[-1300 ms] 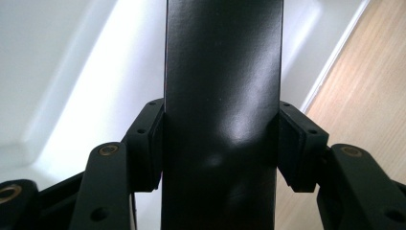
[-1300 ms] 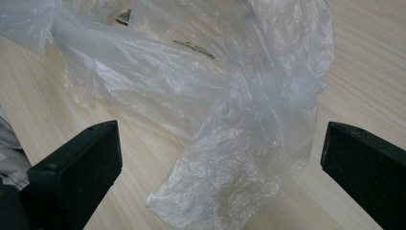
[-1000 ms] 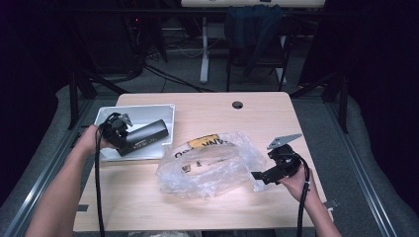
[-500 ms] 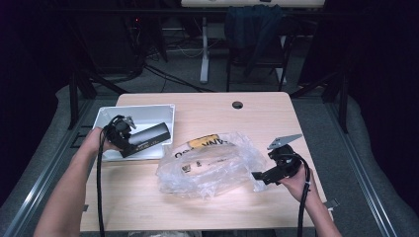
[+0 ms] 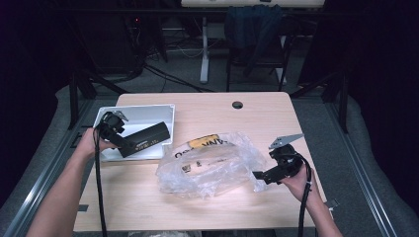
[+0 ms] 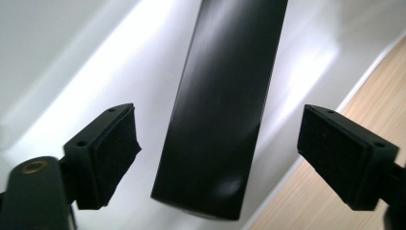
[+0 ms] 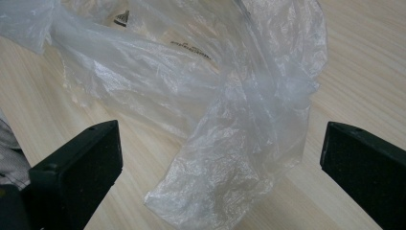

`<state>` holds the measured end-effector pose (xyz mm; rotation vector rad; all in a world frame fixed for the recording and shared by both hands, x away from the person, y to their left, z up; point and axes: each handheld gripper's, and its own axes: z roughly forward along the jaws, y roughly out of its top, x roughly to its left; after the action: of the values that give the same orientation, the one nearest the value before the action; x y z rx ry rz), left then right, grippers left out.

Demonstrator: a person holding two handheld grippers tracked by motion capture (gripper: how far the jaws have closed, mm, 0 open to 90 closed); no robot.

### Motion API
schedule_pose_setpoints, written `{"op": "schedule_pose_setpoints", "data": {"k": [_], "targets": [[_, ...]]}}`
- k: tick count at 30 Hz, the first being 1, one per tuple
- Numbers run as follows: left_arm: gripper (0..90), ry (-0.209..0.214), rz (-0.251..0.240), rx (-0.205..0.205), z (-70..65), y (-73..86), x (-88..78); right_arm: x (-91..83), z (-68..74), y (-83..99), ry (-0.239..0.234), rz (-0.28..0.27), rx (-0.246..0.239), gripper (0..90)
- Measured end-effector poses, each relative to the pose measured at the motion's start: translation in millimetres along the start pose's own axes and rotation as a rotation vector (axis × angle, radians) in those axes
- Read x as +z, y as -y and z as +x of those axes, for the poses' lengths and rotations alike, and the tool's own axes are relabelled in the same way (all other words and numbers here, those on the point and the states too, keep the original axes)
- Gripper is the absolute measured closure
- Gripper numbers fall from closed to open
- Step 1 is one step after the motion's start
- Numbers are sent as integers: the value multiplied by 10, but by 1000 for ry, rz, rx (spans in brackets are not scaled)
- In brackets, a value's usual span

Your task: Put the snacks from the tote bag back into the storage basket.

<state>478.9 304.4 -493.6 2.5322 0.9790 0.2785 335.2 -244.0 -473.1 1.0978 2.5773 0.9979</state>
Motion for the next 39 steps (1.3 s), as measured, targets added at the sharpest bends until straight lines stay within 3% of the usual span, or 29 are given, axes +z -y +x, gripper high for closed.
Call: {"op": "schedule_pose_setpoints", "data": {"k": [4, 8, 15, 17, 19, 24, 29, 30, 32, 35, 39], "targets": [[143, -14, -60, -40, -46, -114, -65, -4, -1, 0, 2, 1, -1, 5], [171, -27, -89, -81, -88, -214, -63, -5, -3, 6, 6, -7, 3, 7], [391, -49, -173, -197, -102, -289, -11, -11, -10, 11, 3, 0, 2, 13], [426, -67, -172, -220, -120, -323, 22, -11, -11, 12, 6, 3, 2, 15], [520, -88, -181, -239, -139, -357, 58, -9, -11, 12, 7, 2, 2, 16], [706, -135, -190, -328, -167, -445, 163, -8, 2, 5, 9, 2, -2, 19], [882, -173, -191, -368, -184, -520, 258, -10, -6, 11, 9, -2, -1, 25], [900, -196, -190, -373, -190, -532, 278, -11, -7, 11, 8, -4, 0, 25], [900, -186, -185, -388, -188, -538, 316, -7, -6, 9, 9, -2, -2, 26], [900, -206, -181, -409, -181, -541, 372, 6, 5, 2, 5, 3, -7, 27], [900, -221, -169, -412, -170, -551, 422, 16, 13, -3, 1, 6, -11, 28]]}}
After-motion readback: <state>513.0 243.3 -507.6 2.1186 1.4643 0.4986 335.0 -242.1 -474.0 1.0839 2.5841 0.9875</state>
